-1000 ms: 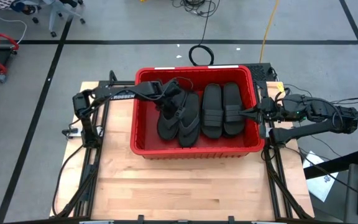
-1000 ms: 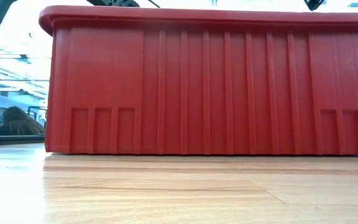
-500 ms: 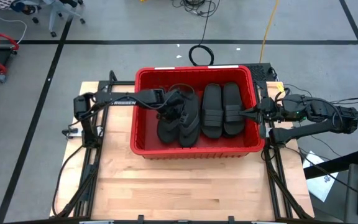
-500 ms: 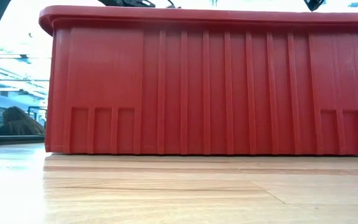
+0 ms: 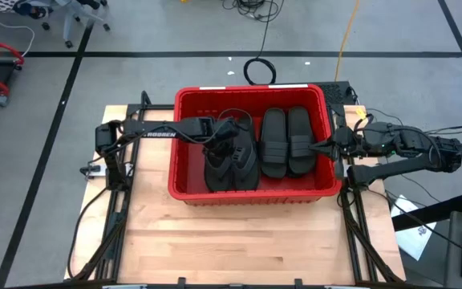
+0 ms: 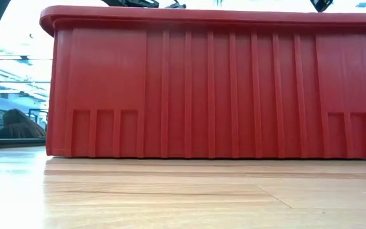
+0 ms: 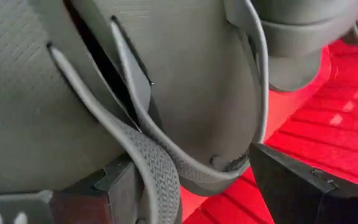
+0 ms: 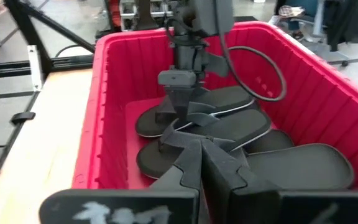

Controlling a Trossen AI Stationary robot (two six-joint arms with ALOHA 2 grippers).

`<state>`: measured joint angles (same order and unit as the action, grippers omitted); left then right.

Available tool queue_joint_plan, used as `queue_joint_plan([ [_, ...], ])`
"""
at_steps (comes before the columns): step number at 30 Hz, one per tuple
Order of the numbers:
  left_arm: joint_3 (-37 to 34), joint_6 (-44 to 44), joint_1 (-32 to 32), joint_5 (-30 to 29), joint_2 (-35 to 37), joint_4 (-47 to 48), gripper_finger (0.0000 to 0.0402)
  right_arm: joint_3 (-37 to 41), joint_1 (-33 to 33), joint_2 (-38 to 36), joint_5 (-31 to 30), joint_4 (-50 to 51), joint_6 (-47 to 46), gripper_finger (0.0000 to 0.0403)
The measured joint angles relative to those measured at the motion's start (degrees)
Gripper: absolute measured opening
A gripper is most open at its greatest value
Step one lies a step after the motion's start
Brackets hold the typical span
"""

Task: Pick and place slides into bin
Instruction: Put the black slipper into the red container, then return to Home Position

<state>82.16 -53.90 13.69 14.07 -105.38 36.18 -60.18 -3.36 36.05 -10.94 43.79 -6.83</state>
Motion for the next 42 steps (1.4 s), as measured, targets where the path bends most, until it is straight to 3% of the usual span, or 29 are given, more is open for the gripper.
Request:
queue_joint_plan([
  [6,0.0,5.2,1.2,2.1,0.0,0.0,0.0278,0.0,0.0,0.0,3.6,0.0,0.1,0.0],
  [15,0.0,2.4,2.2,1.5,0.0,0.1,0.0278,0.0,0.0,0.0,3.7,0.0,0.0,0.0],
  [24,0.0,11.8,2.1,1.8,0.0,3.1,0.0278,0.0,0.0,0.0,3.6,0.0,0.2,0.0],
  [30,-0.1,13.5,2.1,-0.9,0.0,4.4,0.0278,0.0,0.0,0.0,3.6,-0.2,0.2,0.0],
  [42,0.5,14.0,2.7,0.2,2.6,5.0,0.0278,0.0,0.0,0.0,3.6,-0.2,0.0,0.0],
])
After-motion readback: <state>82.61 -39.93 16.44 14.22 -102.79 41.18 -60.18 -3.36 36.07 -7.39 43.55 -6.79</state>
